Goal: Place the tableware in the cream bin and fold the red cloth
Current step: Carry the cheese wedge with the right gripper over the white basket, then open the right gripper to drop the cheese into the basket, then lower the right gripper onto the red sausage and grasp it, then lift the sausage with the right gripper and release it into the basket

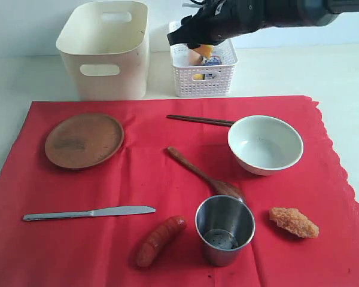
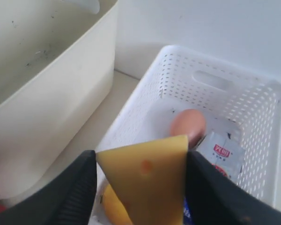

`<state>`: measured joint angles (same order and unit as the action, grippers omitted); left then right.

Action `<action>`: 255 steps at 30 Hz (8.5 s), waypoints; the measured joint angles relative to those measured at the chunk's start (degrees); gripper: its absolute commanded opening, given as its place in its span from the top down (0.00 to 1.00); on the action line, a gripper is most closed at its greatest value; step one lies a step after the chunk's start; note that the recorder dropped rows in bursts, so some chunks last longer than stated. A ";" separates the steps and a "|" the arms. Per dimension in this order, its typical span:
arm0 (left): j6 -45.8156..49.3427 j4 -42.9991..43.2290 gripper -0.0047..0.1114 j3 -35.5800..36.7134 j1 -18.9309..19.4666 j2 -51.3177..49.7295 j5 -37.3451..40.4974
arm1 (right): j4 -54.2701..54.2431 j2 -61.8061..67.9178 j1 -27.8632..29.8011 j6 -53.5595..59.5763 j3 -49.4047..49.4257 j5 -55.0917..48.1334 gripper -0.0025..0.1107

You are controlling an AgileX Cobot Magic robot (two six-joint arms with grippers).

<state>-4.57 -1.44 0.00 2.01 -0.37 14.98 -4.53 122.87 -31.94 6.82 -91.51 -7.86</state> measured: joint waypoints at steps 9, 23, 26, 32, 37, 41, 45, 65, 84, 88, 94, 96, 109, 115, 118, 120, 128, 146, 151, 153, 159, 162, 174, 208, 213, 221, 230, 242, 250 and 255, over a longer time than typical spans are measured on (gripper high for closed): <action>0.00 0.00 0.95 0.00 0.00 0.00 0.00 | 0.00 3.49 0.77 -0.62 0.00 6.78 0.98; 0.00 0.00 0.95 0.00 0.00 0.00 0.00 | 0.00 4.18 0.77 -0.62 0.00 7.86 0.57; 0.00 0.00 0.95 0.00 0.00 0.00 0.00 | 0.00 4.18 0.77 -0.62 0.00 7.86 0.45; 0.00 0.00 0.95 0.00 0.00 0.00 0.00 | 0.00 4.18 0.77 -0.62 0.00 8.49 0.31; 0.00 0.00 0.95 0.00 0.00 0.00 0.00 | 0.00 3.26 0.77 -0.62 0.00 2.44 0.32; 0.00 0.00 0.95 0.00 0.00 0.00 0.00 | 0.13 0.44 0.77 -0.62 0.00 -3.43 0.39; 0.00 0.00 0.95 0.00 0.00 0.00 0.00 | 0.13 -3.19 0.77 -0.62 0.00 -6.51 0.54; 0.00 0.00 0.95 0.00 0.00 0.00 0.00 | 0.24 -12.15 0.77 -0.51 1.90 -22.80 0.98; 0.00 0.00 0.95 0.00 0.00 0.00 0.00 | -2.40 -33.29 -7.17 -0.51 31.27 -8.60 0.98; 0.00 0.00 0.95 0.00 0.00 0.00 0.00 | -2.42 -33.29 -11.29 -0.51 33.86 -7.78 0.98; 0.00 0.00 0.95 0.00 0.00 0.00 0.00 | -2.63 -33.51 -13.51 -0.01 37.53 -7.04 0.98; 0.00 0.00 0.95 0.00 0.00 0.00 0.00 | -2.63 -33.95 -13.51 -0.01 38.89 -6.92 0.98; 0.00 0.00 0.95 0.00 0.00 0.00 0.00 | -2.63 -42.43 -13.51 0.20 50.73 -4.87 0.98; 0.00 0.00 0.95 0.00 0.00 0.00 0.00 | -2.39 -44.91 -14.34 0.34 53.77 -4.79 0.98; 0.00 0.00 0.95 0.00 0.00 0.00 0.00 | -2.26 -45.03 -15.94 0.47 53.93 -4.79 0.98; 0.00 0.00 0.95 0.00 0.00 0.00 0.00 | -2.26 -45.03 -17.40 0.71 53.93 -4.79 0.98; 0.00 0.00 0.95 0.00 0.00 0.00 0.00 | -2.26 -45.03 -24.00 2.64 53.93 -4.90 0.98; 0.00 0.00 0.95 0.00 0.00 0.00 0.00 | -7.68 -30.22 -27.33 14.51 40.47 -19.12 0.89; 0.00 0.00 0.95 0.00 0.00 0.00 0.00 | -16.42 -23.22 -27.33 33.01 35.61 -26.69 0.67; 0.00 0.00 0.95 0.00 0.00 0.00 0.00 | -16.79 -22.13 -27.33 35.45 35.51 -26.69 0.45; 0.00 0.00 0.95 0.00 0.00 0.00 0.00 | -17.47 -21.12 -27.33 45.05 35.47 -26.82 0.32; 0.00 0.00 0.95 0.00 0.00 0.00 0.00 | -18.15 -17.50 -27.33 48.39 35.47 -26.01 0.32; 0.00 0.00 0.95 0.00 0.00 0.00 0.00 | -18.65 -13.62 -27.33 50.55 35.23 -21.06 0.50; 0.00 0.00 0.95 0.00 0.00 0.00 0.00 | -15.63 -22.65 -27.33 44.97 35.23 -18.96 0.98; 0.00 0.00 0.95 0.00 0.00 0.00 0.00 | -15.30 -23.74 -24.95 40.17 35.23 -15.01 0.98; 0.00 0.00 0.95 0.00 0.00 0.00 0.00 | -15.06 -23.99 -18.20 32.80 32.09 -8.78 0.98; 0.00 0.00 0.95 0.00 0.00 0.00 0.00 | -15.06 -22.19 -11.98 26.79 30.69 7.18 0.98; 0.00 0.00 0.95 0.00 0.00 0.00 0.00 | -24.86 -13.90 -3.88 26.18 21.89 10.71 0.98; 0.00 0.00 0.95 0.00 0.00 0.00 0.00 | -27.02 -6.56 -3.20 26.18 12.28 10.58 0.98; 0.00 0.00 0.95 0.00 0.00 0.00 0.00 | -27.12 -2.72 -2.67 26.18 8.08 10.58 0.98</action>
<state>-4.57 -1.44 0.00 2.01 -0.37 14.98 -31.65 120.15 -34.61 33.00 -83.43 2.71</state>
